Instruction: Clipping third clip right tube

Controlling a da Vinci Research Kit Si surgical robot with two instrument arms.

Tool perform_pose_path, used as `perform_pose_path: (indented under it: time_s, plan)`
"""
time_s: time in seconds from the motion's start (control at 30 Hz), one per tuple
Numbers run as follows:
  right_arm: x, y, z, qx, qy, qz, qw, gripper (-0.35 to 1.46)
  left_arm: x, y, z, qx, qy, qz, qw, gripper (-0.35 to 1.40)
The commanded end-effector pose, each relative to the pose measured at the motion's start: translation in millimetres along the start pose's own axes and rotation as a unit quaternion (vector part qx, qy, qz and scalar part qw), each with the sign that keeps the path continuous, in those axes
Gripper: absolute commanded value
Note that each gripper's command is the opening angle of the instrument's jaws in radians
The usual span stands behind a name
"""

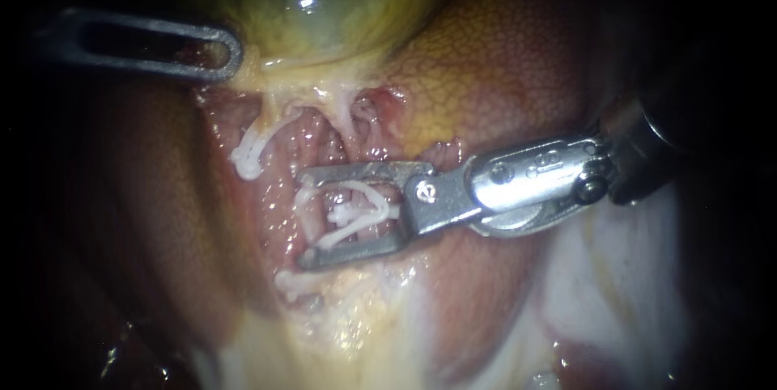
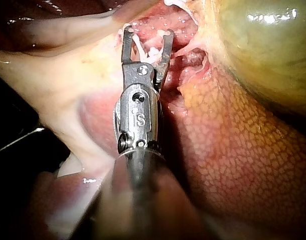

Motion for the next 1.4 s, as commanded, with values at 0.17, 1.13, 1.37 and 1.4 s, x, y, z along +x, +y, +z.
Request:
perform_pose_path:
  time_s: [0.17,1.13,1.37,1.4]
  plan:
    - [1.1,-0.2,-1.0,0.002,0.001,0.003,1.0,0.48,0.0,0.0,0.0,0.0,0.0,0.0,1.0,-0.35]
    - [-0.2,3.3,-6.8,0.002,0.003,0.098,0.9952,0.45,0.0,0.0,0.0,0.0,0.0,0.0,1.0,-0.35]
    - [-1.4,4.6,-5.4,0.005,0.01,0.11,0.9938,0.45,0.0,0.0,0.0,0.0,0.0,0.0,1.0,-0.35]
    - [-1.4,4.7,-5.2,0.01,0.018,0.116,0.993,0.45,0.0,0.0,0.0,0.0,0.0,0.0,1.0,-0.35]
